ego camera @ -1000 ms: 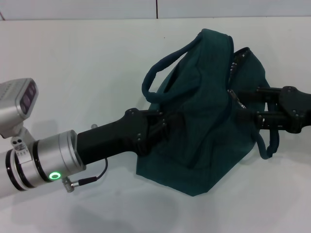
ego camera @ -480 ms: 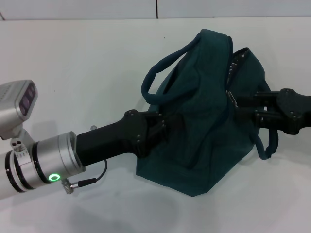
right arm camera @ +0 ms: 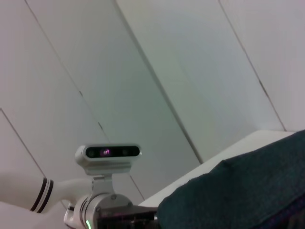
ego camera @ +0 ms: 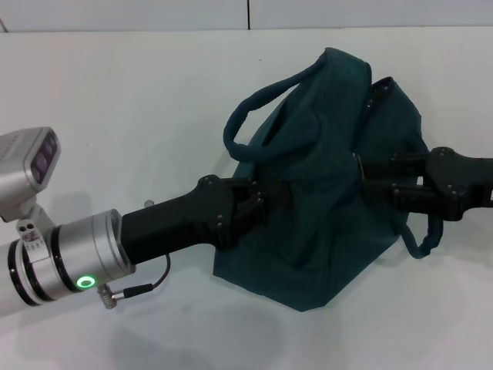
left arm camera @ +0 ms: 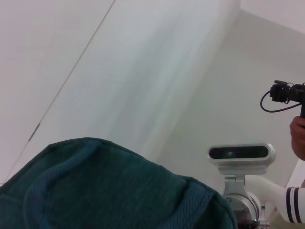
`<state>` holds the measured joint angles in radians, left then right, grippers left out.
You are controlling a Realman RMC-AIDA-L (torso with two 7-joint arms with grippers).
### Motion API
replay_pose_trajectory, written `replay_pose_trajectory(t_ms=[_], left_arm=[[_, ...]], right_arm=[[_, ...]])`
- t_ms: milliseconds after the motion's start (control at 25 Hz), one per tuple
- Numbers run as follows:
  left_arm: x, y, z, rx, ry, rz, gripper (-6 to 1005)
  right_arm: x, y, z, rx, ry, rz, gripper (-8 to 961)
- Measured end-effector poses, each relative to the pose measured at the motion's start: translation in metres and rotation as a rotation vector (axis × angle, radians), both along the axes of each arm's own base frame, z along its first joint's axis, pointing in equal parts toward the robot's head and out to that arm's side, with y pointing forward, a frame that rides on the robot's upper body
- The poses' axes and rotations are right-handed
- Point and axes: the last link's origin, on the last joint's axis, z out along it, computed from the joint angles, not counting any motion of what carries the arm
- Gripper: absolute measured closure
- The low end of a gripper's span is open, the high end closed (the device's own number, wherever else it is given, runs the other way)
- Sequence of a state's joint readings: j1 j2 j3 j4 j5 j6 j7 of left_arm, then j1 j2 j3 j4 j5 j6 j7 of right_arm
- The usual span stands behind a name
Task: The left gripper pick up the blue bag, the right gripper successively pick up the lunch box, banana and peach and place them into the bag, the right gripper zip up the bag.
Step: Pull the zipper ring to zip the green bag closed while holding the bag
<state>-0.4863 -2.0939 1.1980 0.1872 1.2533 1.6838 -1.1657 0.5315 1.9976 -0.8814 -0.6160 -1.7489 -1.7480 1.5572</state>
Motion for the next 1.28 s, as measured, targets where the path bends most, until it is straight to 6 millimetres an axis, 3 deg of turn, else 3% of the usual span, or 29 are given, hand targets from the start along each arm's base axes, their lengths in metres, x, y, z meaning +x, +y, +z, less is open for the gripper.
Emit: replay_pose_trajectory(t_ms=[360, 800, 1000, 1280], left_arm=[[0.0004, 0.0002, 0.0004, 0.0, -0.003, 0.0, 957], [0.001, 0.0003, 0.0004, -0.001, -0.003, -0.004, 957], [0.0005, -0.0001, 0.0004, -0.001, -0.003, -0.003, 957], [0.0005, -0.0001, 0.0004, -0.001, -0.003, -0.003, 957]], right_arm=[[0.0001, 0.0006, 0.0005, -0.016, 0.002, -0.017, 513], [0.0007, 0.0008, 0.0033, -0.015, 0.007, -0.021, 601], [0.0016, -0.0007, 0.0026, -0.017, 0.009, -0.025, 731], [0.0064, -0.0034, 0.0047, -0.008, 0.016, -0.042, 738]])
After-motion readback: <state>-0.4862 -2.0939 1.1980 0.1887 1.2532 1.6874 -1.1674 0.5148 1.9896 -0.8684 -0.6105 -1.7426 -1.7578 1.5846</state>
